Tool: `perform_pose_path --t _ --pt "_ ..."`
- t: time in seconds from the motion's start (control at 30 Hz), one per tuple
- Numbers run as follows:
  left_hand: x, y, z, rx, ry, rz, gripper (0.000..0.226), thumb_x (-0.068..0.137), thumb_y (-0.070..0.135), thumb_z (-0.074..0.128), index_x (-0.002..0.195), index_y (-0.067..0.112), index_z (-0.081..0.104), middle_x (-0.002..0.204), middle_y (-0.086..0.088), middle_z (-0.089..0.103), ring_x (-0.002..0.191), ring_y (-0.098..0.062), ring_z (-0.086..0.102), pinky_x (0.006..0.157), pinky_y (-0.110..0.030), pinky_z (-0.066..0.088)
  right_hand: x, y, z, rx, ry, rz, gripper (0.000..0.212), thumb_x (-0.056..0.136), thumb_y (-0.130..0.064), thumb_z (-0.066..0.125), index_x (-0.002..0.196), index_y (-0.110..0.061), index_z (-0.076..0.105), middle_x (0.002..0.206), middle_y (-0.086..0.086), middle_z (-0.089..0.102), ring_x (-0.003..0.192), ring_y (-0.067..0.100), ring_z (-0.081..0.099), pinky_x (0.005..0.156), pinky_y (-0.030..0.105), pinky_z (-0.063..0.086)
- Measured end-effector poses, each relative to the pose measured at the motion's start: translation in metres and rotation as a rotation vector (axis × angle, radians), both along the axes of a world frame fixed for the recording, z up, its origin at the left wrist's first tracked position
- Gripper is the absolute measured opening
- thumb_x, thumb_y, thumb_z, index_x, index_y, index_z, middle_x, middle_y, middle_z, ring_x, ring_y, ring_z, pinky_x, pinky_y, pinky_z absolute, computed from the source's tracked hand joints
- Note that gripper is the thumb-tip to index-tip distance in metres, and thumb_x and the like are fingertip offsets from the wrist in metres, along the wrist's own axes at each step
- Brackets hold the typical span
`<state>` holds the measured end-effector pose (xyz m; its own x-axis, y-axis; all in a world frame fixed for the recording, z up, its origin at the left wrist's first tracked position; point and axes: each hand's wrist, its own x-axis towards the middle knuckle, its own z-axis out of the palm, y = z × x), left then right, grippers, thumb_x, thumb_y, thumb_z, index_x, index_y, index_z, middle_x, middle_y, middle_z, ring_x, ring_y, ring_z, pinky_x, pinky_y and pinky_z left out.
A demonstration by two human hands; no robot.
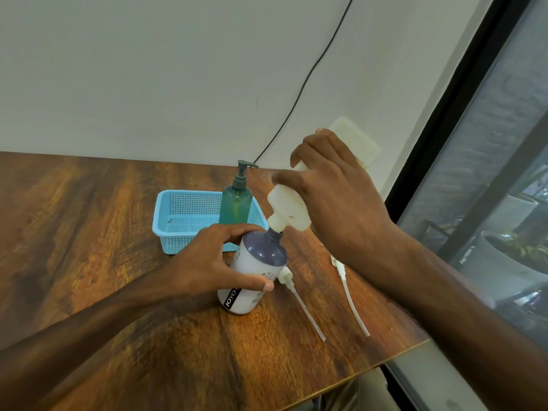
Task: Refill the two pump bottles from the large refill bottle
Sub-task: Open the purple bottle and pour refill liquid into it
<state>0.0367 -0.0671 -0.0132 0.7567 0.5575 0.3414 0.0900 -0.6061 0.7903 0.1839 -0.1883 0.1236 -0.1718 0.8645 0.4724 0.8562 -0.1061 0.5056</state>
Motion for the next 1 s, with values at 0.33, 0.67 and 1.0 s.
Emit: perform_pose_path --t 0.33,0.67,1.0 --pt "-0.001 0.0 0.001 -0.004 0.013 -0.004 0.07 0.054 0.064 0.088 0.116 0.051 0.06 0.118 0.04 0.061 0.113 0.014 0.057 0.089 -0.022 0.058 -0.006 0.003 -0.002 0.007 -0.071 -0.05 0.057 0.078 -0.031 0.085 0.131 -0.026 0.064 0.133 0.011 0.059 0.138 0.032 0.043 0.121 0.045 0.022" --pt "-0.001 -0.004 0.004 -0.022 0.017 0.008 0.062 0.054 0.061 0.088 0.109 0.053 0.059 0.112 0.046 0.06 0.11 0.018 0.056 0.084 -0.015 0.054 -0.003 0.011 -0.01 0.096 -0.172 -0.069 0.065 0.056 -0.042 0.097 0.115 -0.028 0.074 0.116 0.008 0.07 0.123 0.029 0.06 0.114 0.043 0.038" --pt "-0.001 -0.004 0.006 -0.007 0.002 -0.006 0.067 0.058 0.055 0.09 0.118 0.047 0.062 0.118 0.035 0.064 0.112 0.011 0.06 0.088 -0.018 0.057 0.025 0.0 -0.019 0.089 0.095 0.036 0.08 0.055 -0.019 0.099 0.128 -0.021 0.066 0.121 0.018 0.063 0.123 0.042 0.052 0.108 0.054 0.038"
